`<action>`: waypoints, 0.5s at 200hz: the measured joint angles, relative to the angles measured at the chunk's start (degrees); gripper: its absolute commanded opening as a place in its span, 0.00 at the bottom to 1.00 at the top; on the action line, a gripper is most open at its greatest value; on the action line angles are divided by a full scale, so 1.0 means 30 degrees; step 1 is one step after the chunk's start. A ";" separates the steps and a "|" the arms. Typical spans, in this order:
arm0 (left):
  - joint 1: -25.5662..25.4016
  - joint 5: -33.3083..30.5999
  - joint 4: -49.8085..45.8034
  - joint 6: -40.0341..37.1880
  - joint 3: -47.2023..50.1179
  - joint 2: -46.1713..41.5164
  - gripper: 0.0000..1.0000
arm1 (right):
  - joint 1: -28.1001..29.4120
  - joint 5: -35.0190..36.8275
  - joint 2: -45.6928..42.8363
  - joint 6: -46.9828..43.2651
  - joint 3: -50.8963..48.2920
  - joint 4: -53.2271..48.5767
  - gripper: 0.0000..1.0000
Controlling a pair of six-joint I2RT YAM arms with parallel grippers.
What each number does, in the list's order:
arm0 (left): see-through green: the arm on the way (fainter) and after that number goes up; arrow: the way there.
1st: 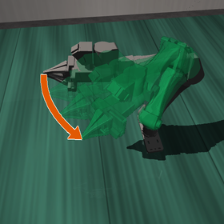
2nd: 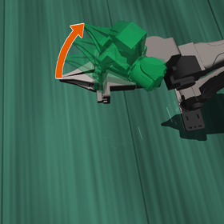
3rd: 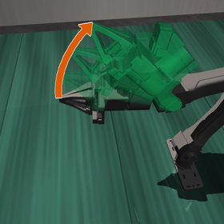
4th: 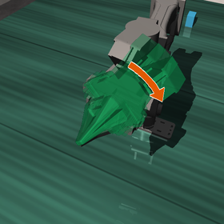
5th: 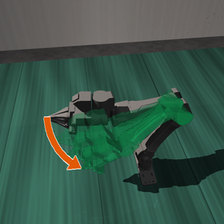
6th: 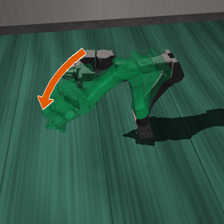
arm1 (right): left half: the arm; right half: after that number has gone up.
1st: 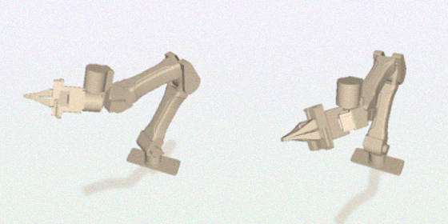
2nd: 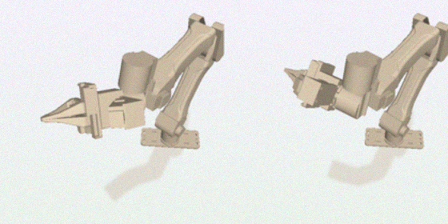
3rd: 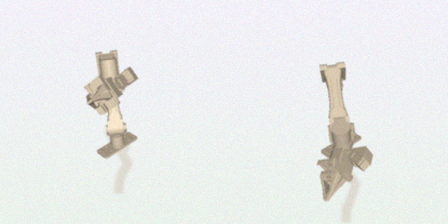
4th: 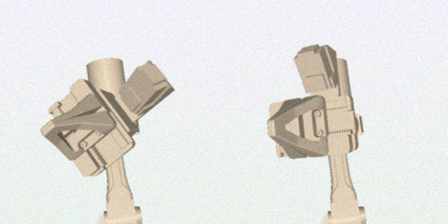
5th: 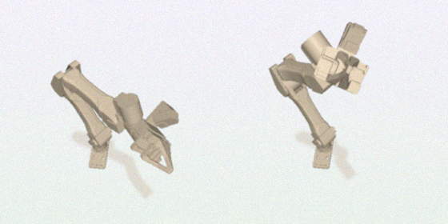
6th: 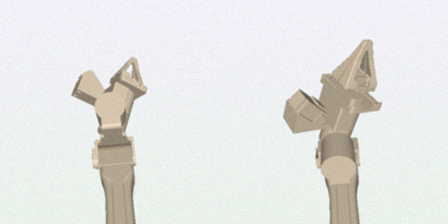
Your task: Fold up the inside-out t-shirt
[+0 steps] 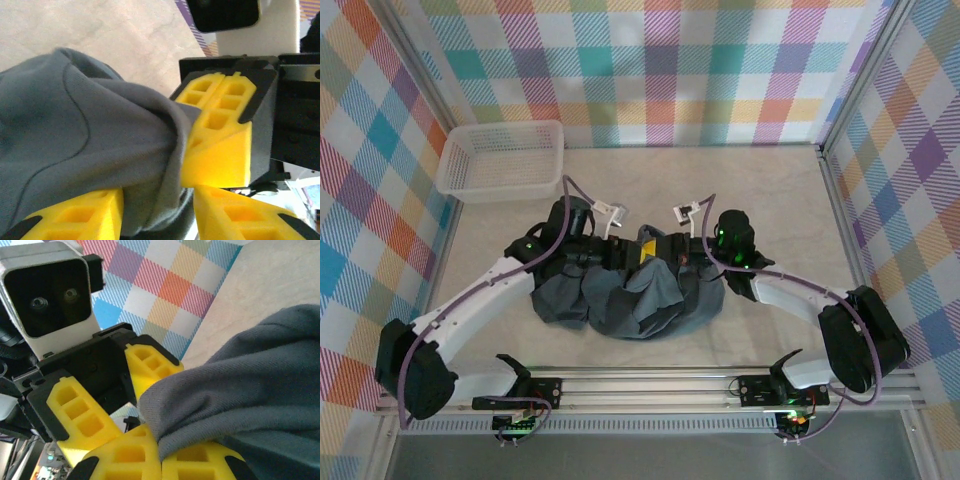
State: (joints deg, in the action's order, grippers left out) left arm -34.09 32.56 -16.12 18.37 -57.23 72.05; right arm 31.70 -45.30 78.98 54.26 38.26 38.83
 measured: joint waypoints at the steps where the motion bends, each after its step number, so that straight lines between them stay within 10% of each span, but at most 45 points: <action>1: 0.0000 0.0007 0.0044 0.0000 0.0000 0.0007 0.25 | -0.0036 -0.0007 0.0000 0.0022 0.0000 -0.0022 0.00; 16: 0.0000 0.0080 0.0933 0.0627 0.0007 0.0255 0.00 | -0.0270 0.0153 0.0036 0.0080 0.0036 -0.0153 0.00; 43: 0.0036 -0.0189 0.1566 0.1632 0.0080 0.0240 0.00 | -0.0328 0.0583 -0.0007 -0.0036 0.0219 -0.0685 0.14; 100: 0.1443 -0.0648 0.1231 0.5013 -0.0197 -0.1406 0.00 | -0.0750 0.2754 -0.1275 -0.2739 -0.0058 -0.5515 0.09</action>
State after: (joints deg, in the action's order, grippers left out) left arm -29.76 30.61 -12.43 33.41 -57.82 67.83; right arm 29.45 -37.04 75.16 46.04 38.09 22.28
